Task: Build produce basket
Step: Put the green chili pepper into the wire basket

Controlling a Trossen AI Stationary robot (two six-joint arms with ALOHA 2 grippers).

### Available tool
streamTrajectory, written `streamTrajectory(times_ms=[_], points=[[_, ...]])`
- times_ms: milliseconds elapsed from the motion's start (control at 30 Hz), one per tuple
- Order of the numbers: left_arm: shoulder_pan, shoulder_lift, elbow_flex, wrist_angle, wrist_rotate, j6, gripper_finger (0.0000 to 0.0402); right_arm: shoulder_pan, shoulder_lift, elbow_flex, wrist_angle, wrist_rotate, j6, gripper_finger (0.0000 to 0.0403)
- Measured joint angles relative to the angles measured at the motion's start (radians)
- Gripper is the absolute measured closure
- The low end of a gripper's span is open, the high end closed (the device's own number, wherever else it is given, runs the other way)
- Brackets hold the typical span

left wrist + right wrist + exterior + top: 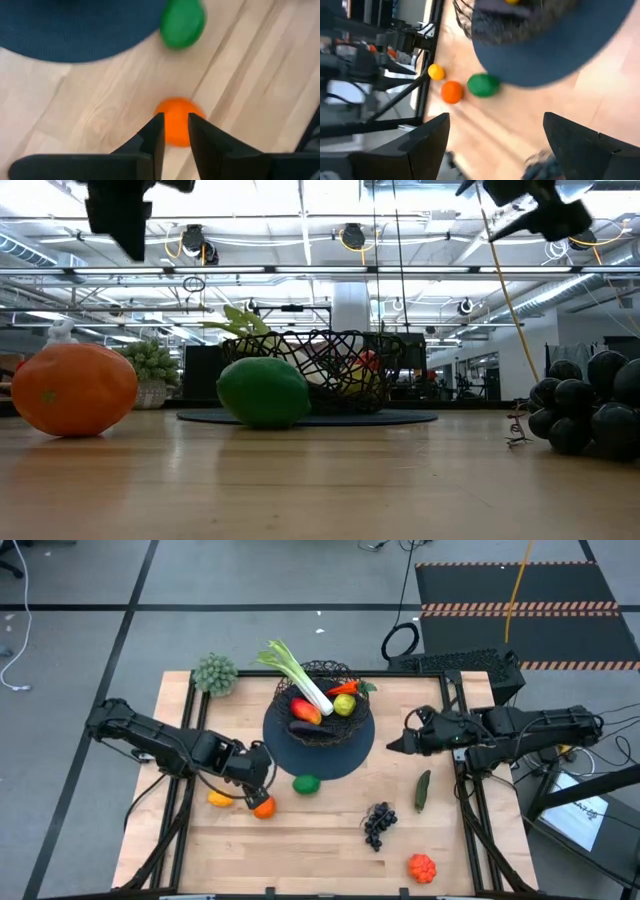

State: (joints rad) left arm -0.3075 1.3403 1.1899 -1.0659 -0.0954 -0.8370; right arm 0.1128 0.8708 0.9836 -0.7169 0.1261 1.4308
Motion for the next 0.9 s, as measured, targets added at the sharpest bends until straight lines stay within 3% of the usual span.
streamTrajectory(times_ms=[267,433,600,900], points=[[0.023,-0.015,-0.030,0.027,0.060,0.186,0.0316,0.260,0.103,-0.028,-0.018,0.021,0.448,0.0090],[0.047,-0.015,-0.030,0.027,0.054,0.236,0.0316,0.342,0.203,-0.028,-0.128,-0.021,0.621,0.0090],[0.071,-0.015,-0.030,0.030,0.052,0.263,0.0316,0.359,0.278,-0.028,-0.267,-0.157,0.677,0.0090],[0.114,-0.015,-0.030,0.140,0.052,0.400,0.0316,0.358,0.342,-0.043,-0.457,-0.180,0.652,0.0090]])
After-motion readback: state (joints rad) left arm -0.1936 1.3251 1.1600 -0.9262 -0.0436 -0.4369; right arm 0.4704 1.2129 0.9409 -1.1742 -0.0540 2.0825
